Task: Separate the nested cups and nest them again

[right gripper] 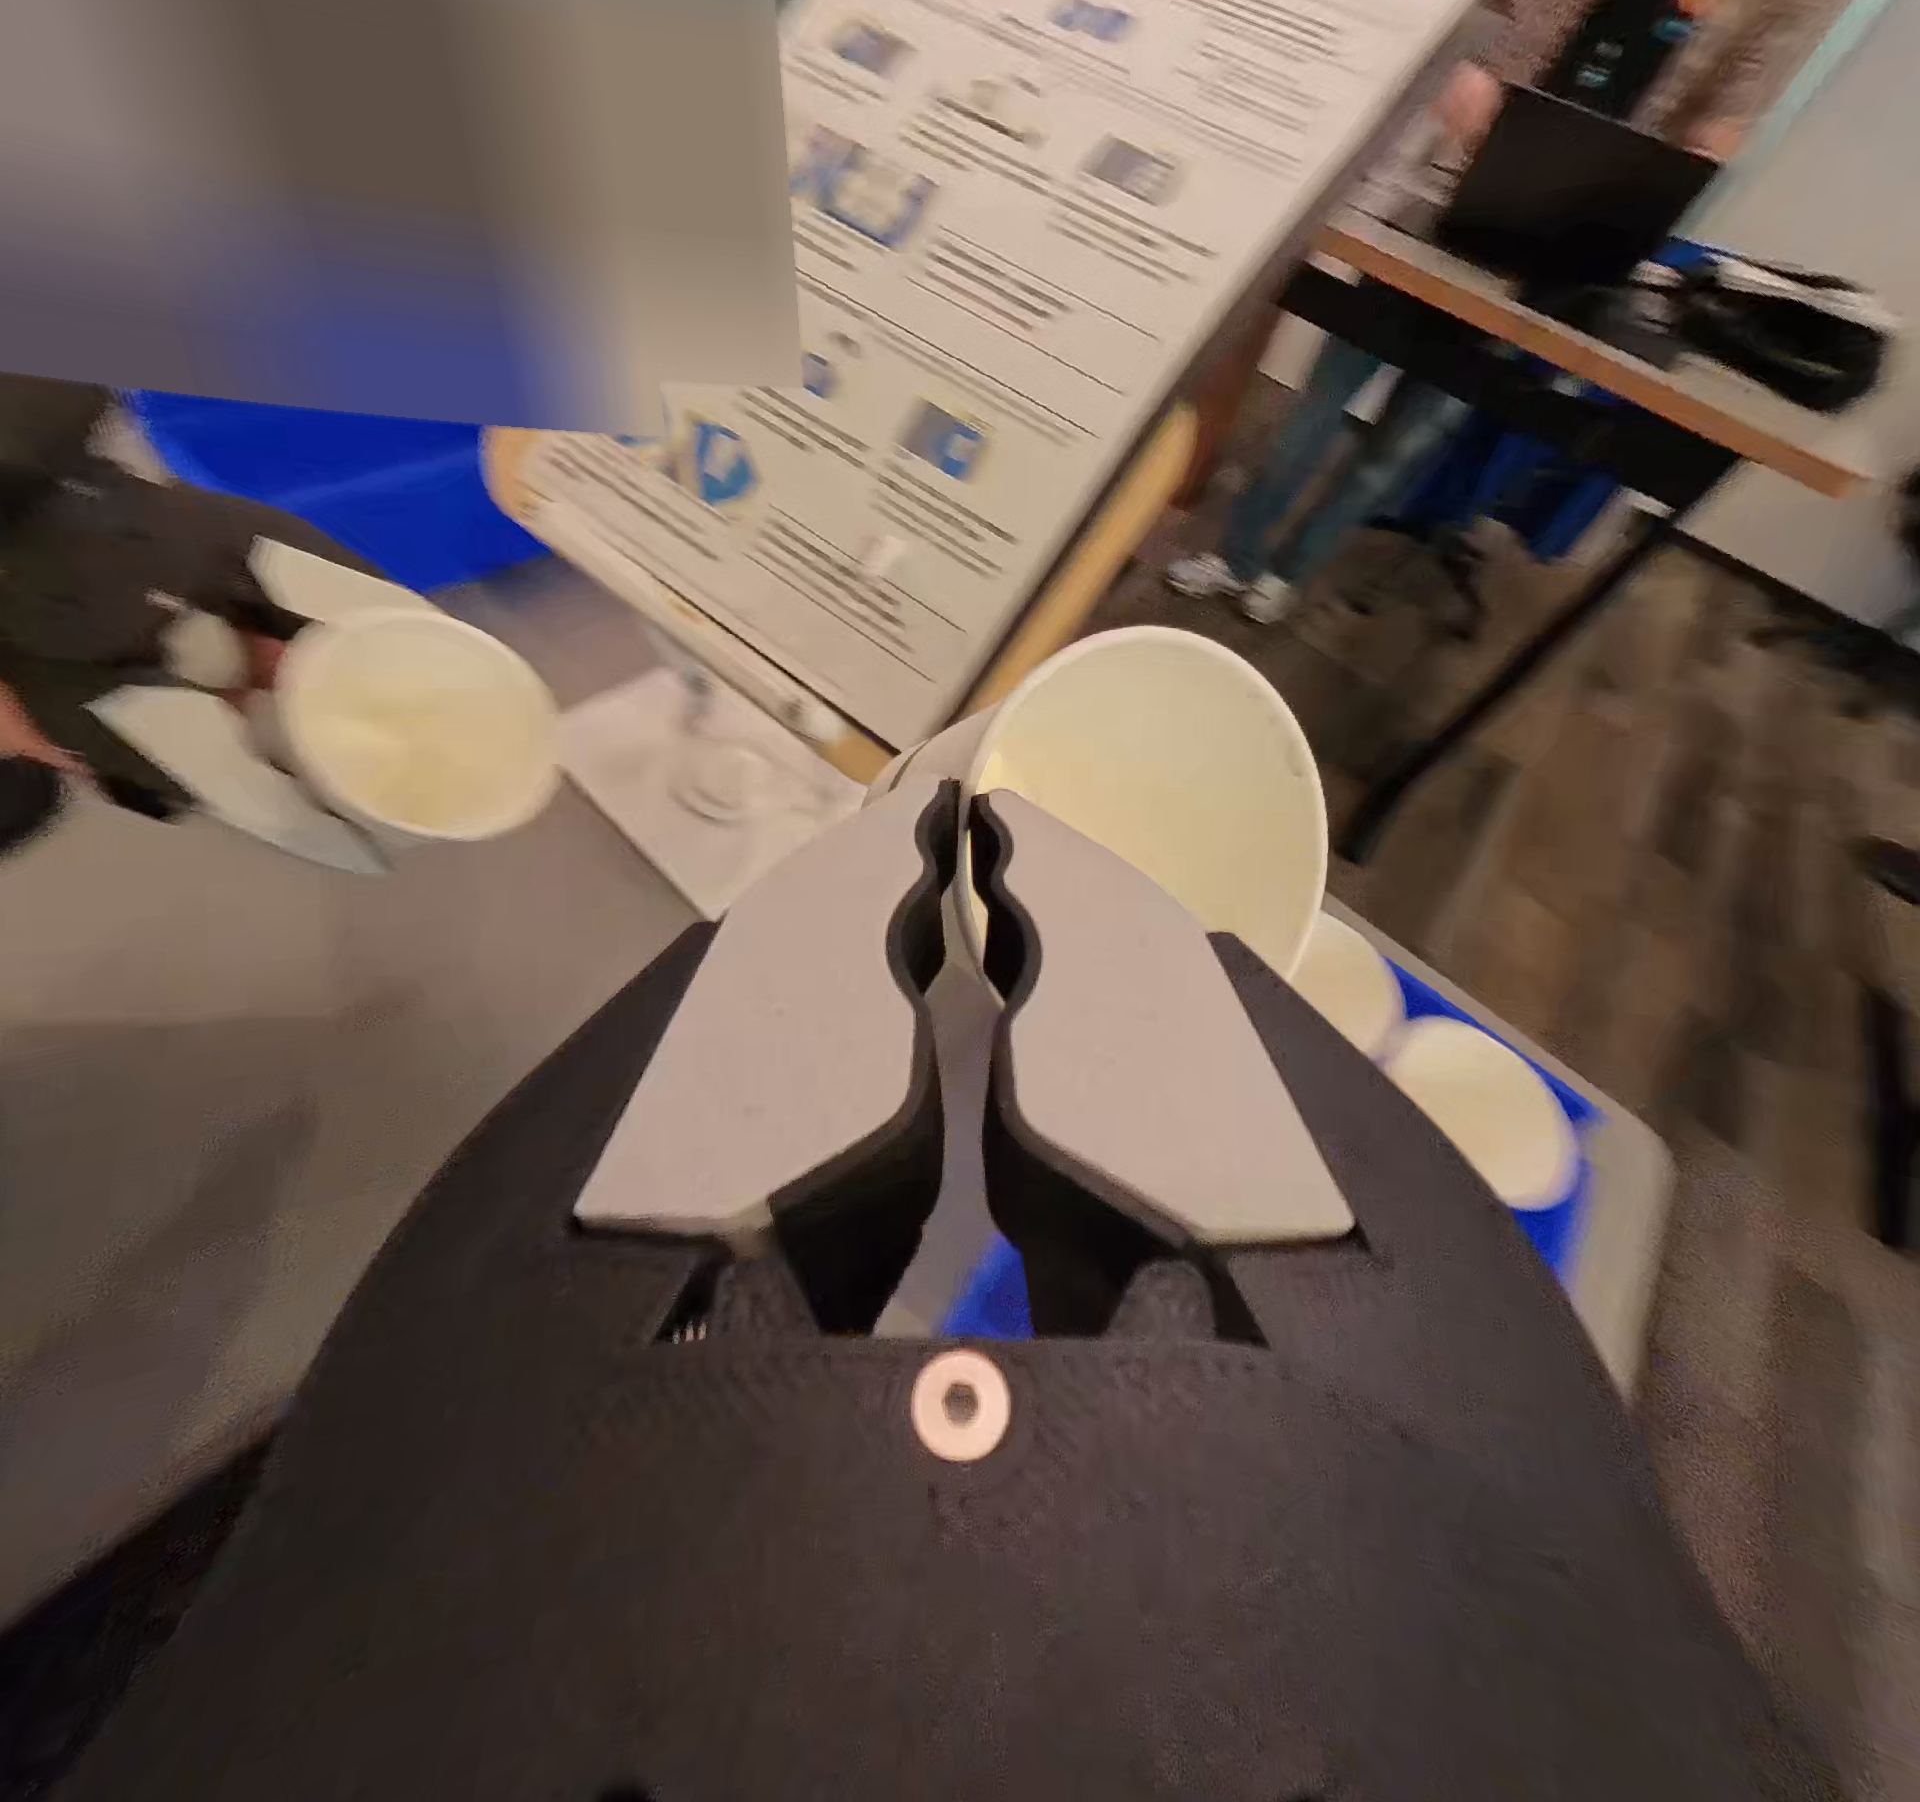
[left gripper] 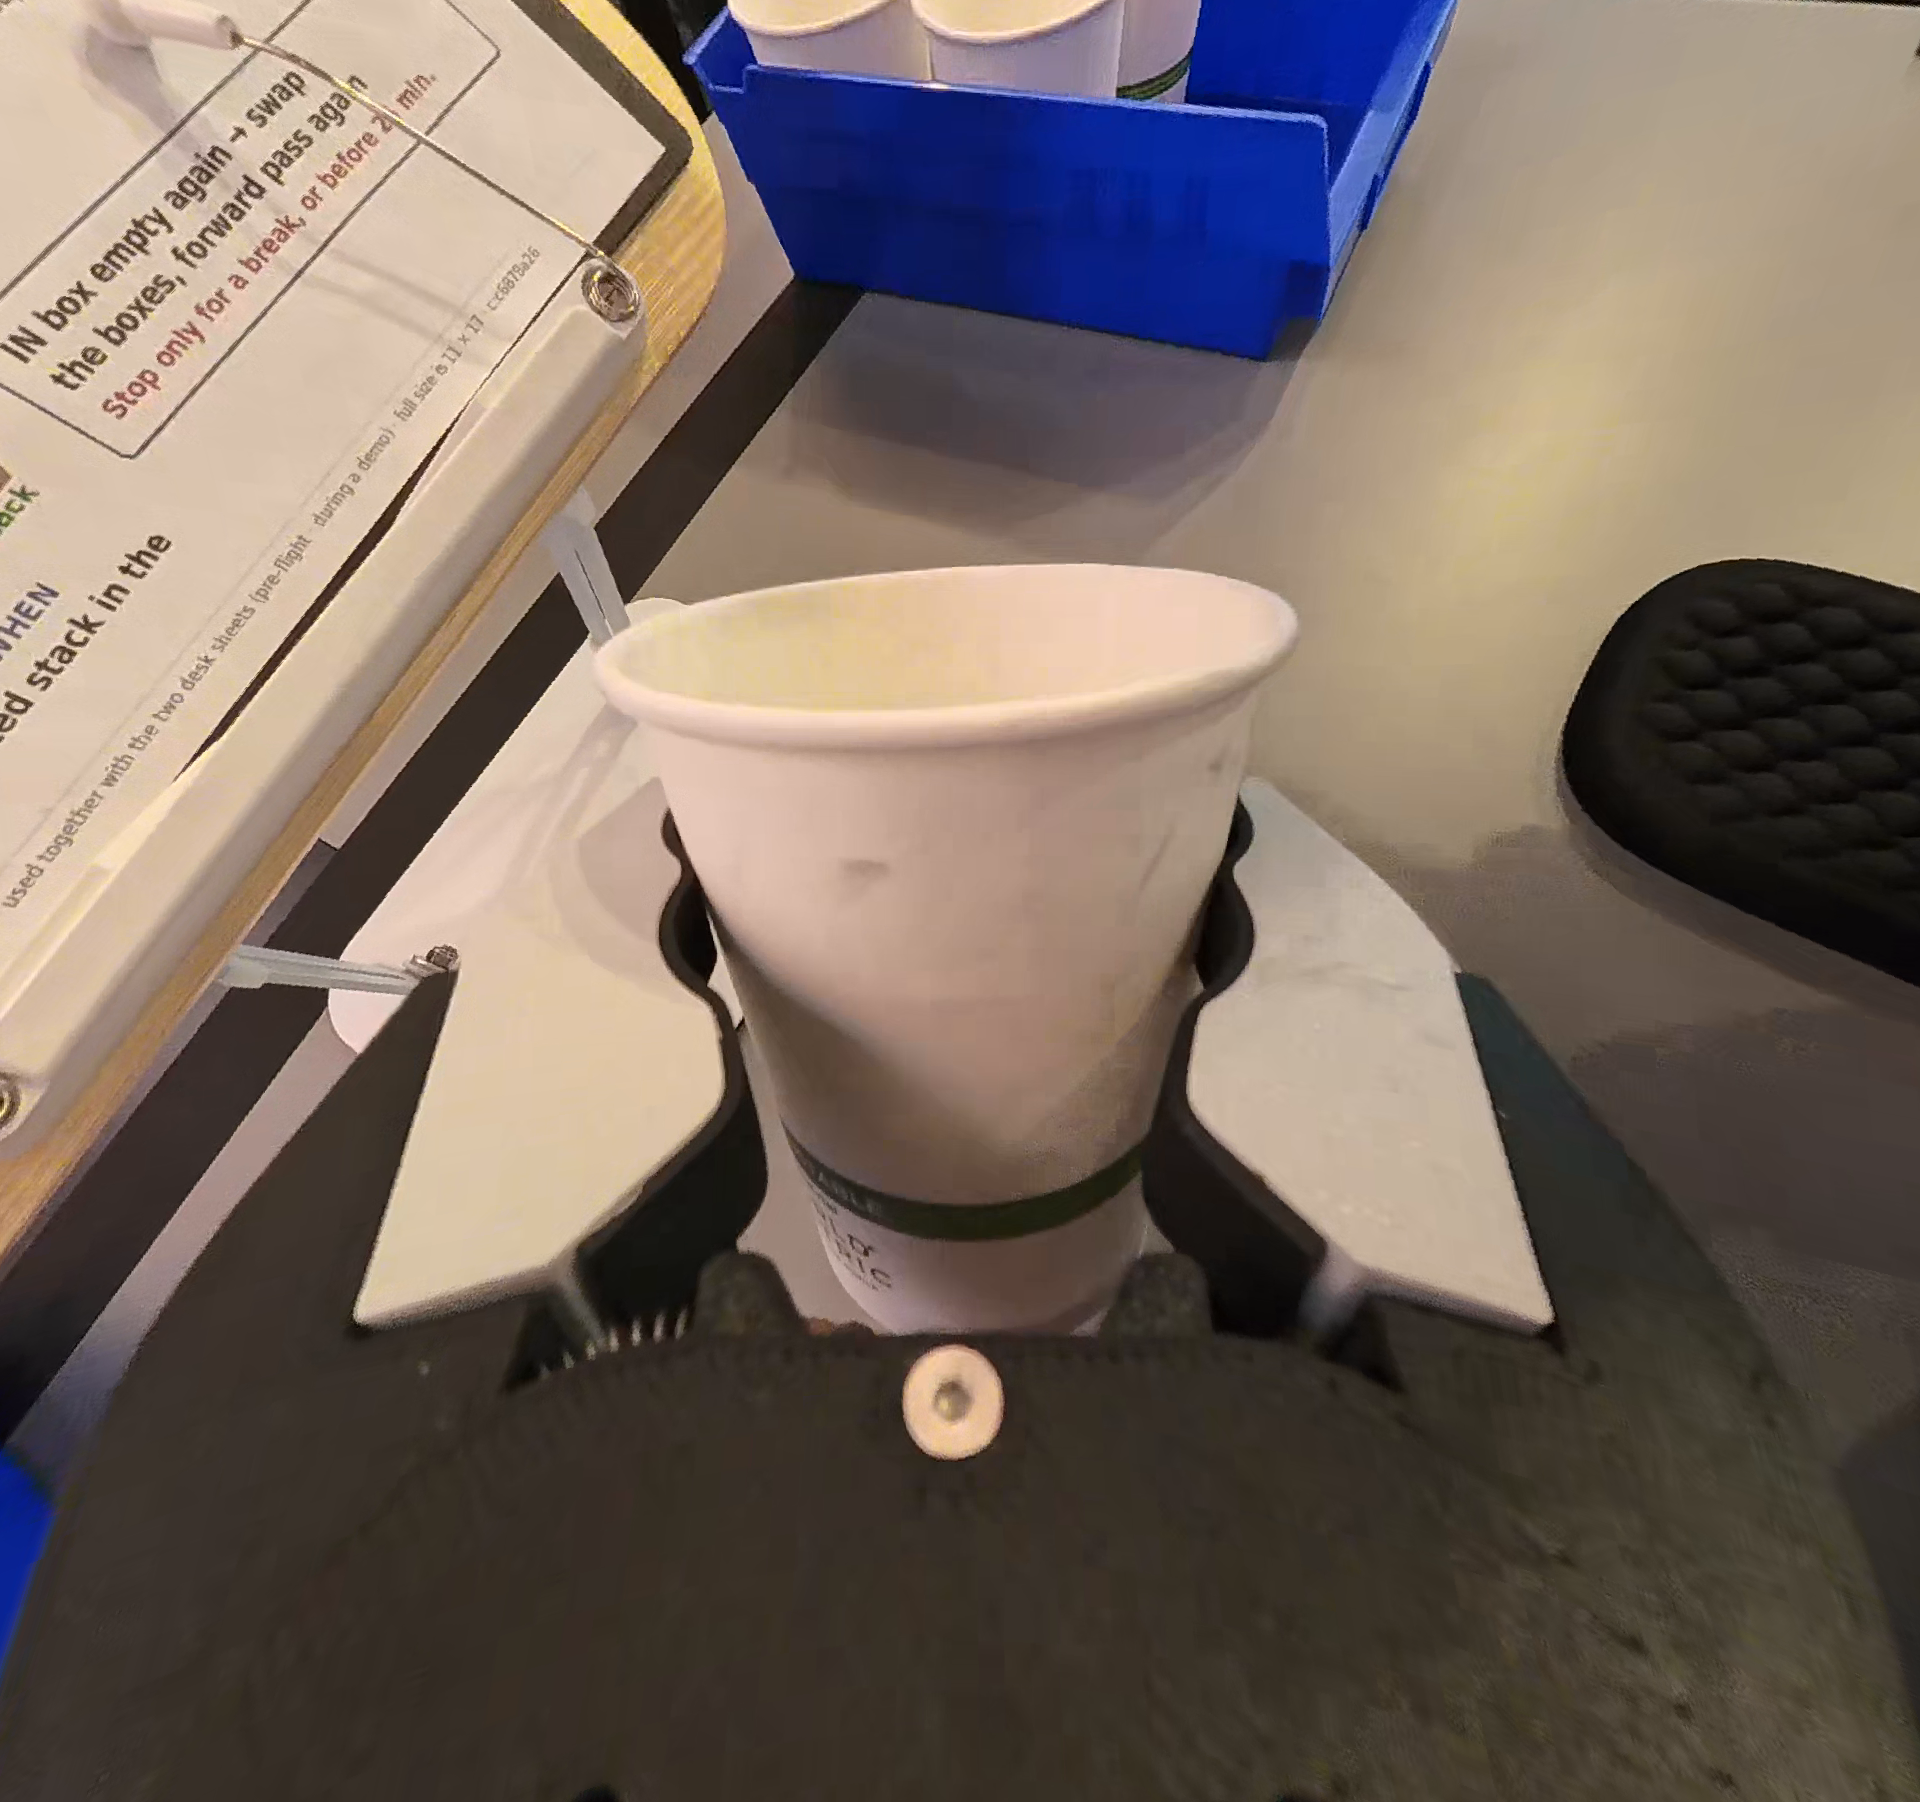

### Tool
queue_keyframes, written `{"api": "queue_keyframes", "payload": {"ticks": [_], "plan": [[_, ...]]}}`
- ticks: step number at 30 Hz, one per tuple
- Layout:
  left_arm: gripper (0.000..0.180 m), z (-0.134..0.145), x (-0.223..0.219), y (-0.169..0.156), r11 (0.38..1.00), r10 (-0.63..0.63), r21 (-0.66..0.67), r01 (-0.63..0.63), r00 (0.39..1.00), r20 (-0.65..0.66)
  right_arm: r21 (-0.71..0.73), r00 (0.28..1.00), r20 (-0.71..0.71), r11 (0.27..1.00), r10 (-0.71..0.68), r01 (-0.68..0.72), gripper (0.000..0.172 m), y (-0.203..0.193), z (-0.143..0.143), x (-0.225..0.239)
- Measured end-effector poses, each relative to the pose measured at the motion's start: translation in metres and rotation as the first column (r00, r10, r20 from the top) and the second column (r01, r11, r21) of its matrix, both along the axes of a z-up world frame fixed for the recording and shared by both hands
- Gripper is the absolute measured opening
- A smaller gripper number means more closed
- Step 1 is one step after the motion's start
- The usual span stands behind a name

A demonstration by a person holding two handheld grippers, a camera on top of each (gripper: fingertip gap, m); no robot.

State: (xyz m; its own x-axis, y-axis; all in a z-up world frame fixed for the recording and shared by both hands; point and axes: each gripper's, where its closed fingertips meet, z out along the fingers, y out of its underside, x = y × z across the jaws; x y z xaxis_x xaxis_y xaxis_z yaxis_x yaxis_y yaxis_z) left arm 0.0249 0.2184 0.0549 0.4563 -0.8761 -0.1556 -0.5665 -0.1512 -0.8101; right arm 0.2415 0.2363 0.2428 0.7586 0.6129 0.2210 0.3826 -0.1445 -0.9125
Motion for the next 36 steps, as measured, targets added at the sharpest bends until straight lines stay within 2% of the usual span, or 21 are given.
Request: {"api": "queue_keyframes", "payload": {"ticks": [1,5,9,15,20,26,34,36], "plan": [[0.092,-0.001,0.0,0.0,1.0,-0.001,-0.002,0.001,1.0,-0.001,0.008,0.998,0.042,0.999,-0.053,0.053,0.002,0.004,-0.003,0.017],[0.092,-0.002,0.003,-0.001,1.0,-0.007,-0.008,0.007,1.0,0.0,-0.005,0.964,0.179,0.98,-0.197,0.201,0.002,0.013,-0.034,0.066],[0.092,-0.003,0.005,-0.001,1.0,-0.011,-0.011,0.011,1.0,-0.003,-0.061,0.935,0.264,0.963,-0.238,0.262,0.002,0.017,-0.084,0.085],[0.092,-0.006,0.006,-0.003,1.0,-0.011,-0.02,0.011,1.0,-0.007,-0.143,0.906,0.359,0.945,-0.226,0.293,0.002,0.019,-0.157,0.093],[0.092,-0.007,0.006,-0.004,1.0,-0.012,-0.022,0.012,1.0,-0.01,-0.195,0.888,0.422,0.938,-0.185,0.288,0.003,0.021,-0.199,0.093],[0.092,-0.009,0.006,-0.005,1.0,-0.013,-0.028,0.013,1.0,-0.012,-0.248,0.868,0.479,0.929,-0.128,0.274,0.003,0.025,-0.228,0.088],[0.092,-0.01,0.007,-0.005,0.999,-0.018,-0.032,0.018,1.0,-0.013,-0.298,0.874,0.48,0.921,-0.083,0.251,0.003,0.032,-0.236,0.08],[0.092,-0.01,0.008,-0.004,0.999,-0.019,-0.032,0.019,1.0,-0.011,-0.297,0.864,0.495,0.915,-0.096,0.272,0.026,0.031,-0.234,0.084]]}}
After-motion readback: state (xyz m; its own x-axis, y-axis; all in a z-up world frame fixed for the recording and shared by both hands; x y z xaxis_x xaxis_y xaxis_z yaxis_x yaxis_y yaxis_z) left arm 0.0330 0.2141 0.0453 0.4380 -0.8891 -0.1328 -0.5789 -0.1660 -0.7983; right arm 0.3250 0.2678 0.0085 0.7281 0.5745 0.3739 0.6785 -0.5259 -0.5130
